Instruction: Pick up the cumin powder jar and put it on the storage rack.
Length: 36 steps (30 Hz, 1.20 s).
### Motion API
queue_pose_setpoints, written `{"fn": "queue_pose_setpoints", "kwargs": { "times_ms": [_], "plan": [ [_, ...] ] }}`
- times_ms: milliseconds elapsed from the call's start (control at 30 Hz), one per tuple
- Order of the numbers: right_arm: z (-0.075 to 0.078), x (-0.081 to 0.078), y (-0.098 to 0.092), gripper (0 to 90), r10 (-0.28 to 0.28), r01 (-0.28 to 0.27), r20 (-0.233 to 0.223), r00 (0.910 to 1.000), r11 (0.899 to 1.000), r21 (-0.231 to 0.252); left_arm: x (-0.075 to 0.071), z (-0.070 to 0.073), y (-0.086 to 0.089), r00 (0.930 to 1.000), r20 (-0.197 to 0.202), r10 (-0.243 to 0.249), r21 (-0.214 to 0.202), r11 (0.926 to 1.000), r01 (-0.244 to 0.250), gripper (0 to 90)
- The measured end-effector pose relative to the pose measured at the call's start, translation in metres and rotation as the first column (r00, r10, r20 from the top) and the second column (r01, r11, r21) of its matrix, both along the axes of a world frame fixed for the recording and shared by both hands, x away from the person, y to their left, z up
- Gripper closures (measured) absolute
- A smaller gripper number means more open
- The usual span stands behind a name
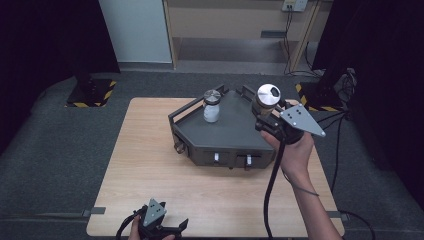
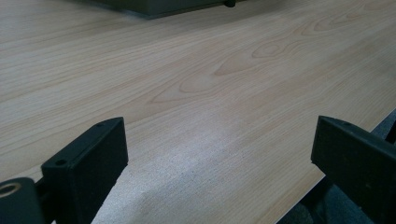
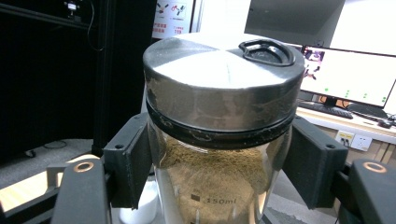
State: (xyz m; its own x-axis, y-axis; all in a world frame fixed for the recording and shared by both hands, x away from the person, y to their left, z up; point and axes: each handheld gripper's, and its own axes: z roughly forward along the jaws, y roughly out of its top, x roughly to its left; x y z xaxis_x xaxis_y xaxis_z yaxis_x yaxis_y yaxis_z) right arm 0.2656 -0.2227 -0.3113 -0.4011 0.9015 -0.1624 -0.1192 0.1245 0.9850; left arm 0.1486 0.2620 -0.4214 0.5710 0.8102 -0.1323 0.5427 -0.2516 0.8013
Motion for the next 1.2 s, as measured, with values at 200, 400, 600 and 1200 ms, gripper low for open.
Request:
{"fn": "queue_pose_setpoints", "kwargs": {
  "times_ms": [200,400,600,1200],
  "plan": [
    [0.001,0.032,0.012,30.8,-0.011,0.011,-0.038,0.9992,1.0,0.001,0.0,0.0,0.001,1.0,-0.002,-0.001,-0.004,1.0,0.001,2.9],
    [-0.003,0.056,0.017,30.8,-0.029,0.03,-0.081,0.9962,1.0,0.007,-0.001,-0.001,0.001,1.0,-0.003,-0.003,-0.004,1.0,0.003,2.9],
    [-0.011,0.084,0.024,30.8,-0.039,0.04,-0.137,0.9898,0.999,0.006,-0.001,-0.001,0.001,1.0,-0.005,-0.006,-0.005,1.0,0.006,2.9],
    [-0.042,0.137,0.051,30.8,-0.055,0.041,-0.304,0.951,0.998,-0.05,0.001,-0.001,0.001,0.9999,-0.013,-0.011,-0.007,0.9999,0.011,2.9]
  ]
}}
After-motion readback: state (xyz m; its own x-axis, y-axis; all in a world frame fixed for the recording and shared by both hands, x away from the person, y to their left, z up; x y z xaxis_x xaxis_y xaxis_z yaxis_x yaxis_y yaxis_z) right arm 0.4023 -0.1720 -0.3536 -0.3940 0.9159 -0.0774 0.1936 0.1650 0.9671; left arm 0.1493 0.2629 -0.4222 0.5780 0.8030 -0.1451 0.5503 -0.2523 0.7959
